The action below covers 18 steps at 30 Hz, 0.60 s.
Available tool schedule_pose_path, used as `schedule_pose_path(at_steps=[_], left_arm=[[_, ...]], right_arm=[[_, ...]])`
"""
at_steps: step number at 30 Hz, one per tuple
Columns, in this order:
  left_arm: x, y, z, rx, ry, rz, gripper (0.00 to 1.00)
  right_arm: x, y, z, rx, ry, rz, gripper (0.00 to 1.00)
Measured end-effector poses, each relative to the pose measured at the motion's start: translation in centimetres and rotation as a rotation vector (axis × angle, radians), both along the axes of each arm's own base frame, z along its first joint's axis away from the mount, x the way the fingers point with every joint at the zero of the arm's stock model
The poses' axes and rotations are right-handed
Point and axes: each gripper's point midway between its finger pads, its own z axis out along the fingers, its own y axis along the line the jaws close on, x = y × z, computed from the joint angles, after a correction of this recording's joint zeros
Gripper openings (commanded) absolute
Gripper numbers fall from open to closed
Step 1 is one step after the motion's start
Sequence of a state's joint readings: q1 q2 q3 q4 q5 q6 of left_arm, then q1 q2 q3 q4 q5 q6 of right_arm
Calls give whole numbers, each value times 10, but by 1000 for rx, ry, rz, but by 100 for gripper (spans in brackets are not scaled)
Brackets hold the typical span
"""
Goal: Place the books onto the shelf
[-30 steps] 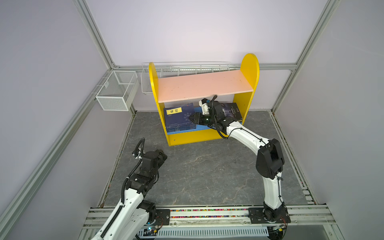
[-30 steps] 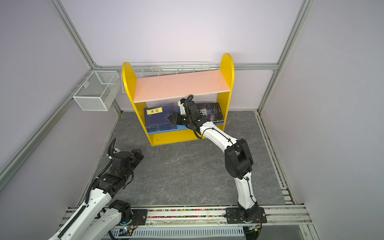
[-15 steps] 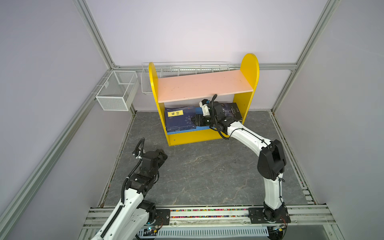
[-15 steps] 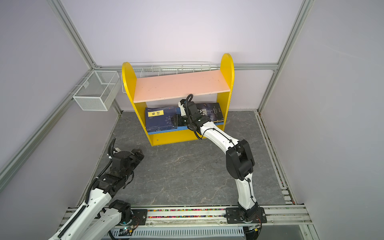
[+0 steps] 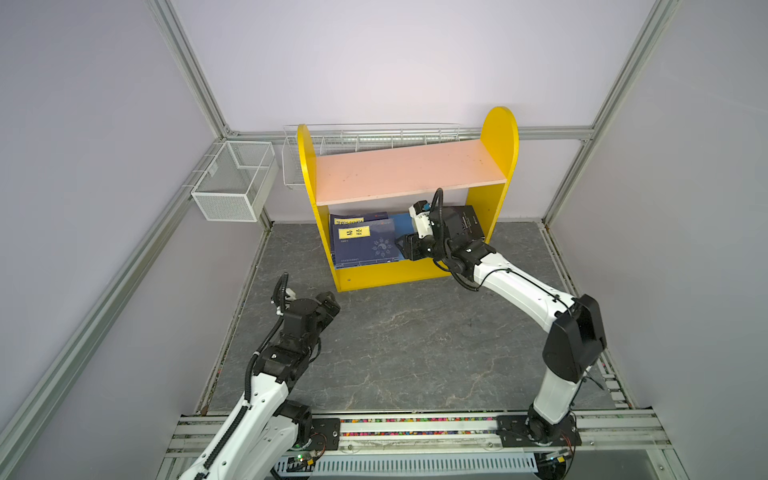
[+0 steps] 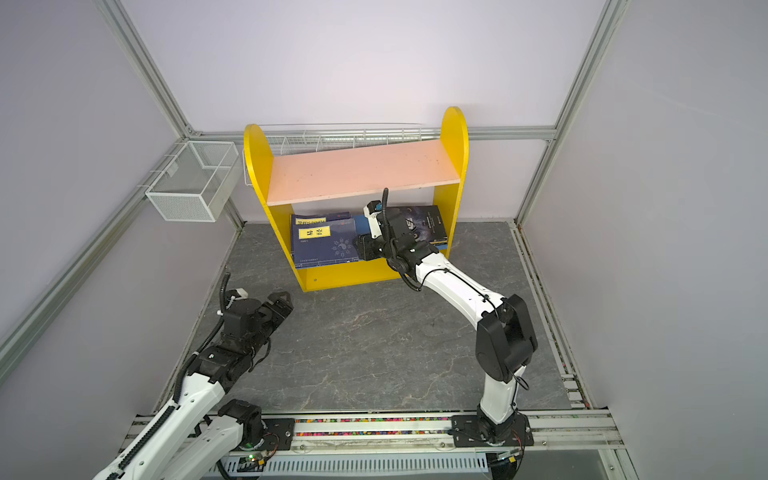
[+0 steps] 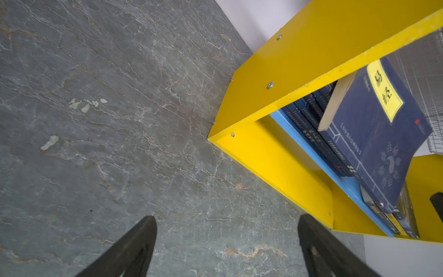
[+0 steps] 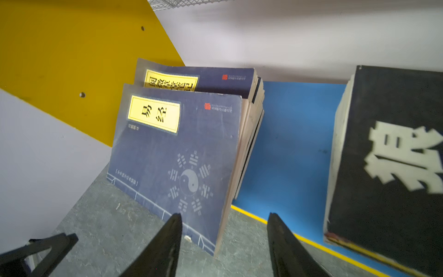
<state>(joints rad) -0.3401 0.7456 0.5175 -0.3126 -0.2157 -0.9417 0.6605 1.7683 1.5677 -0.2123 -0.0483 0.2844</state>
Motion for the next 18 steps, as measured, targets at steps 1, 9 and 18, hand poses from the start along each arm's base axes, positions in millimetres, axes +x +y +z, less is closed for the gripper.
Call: schedule_pose_path(at_steps=[1, 9, 18], left_arm=[[1, -1, 1, -3, -5, -5, 91], [6, -9, -3, -6, 5, -41, 90], [0, -12, -12, 24, 24, -85, 90]], right_arm=[[-6, 0, 2, -7, -10, 8, 59], [-67, -10, -27, -73, 16, 81, 61], [-98, -34, -95, -107, 199, 75, 64]])
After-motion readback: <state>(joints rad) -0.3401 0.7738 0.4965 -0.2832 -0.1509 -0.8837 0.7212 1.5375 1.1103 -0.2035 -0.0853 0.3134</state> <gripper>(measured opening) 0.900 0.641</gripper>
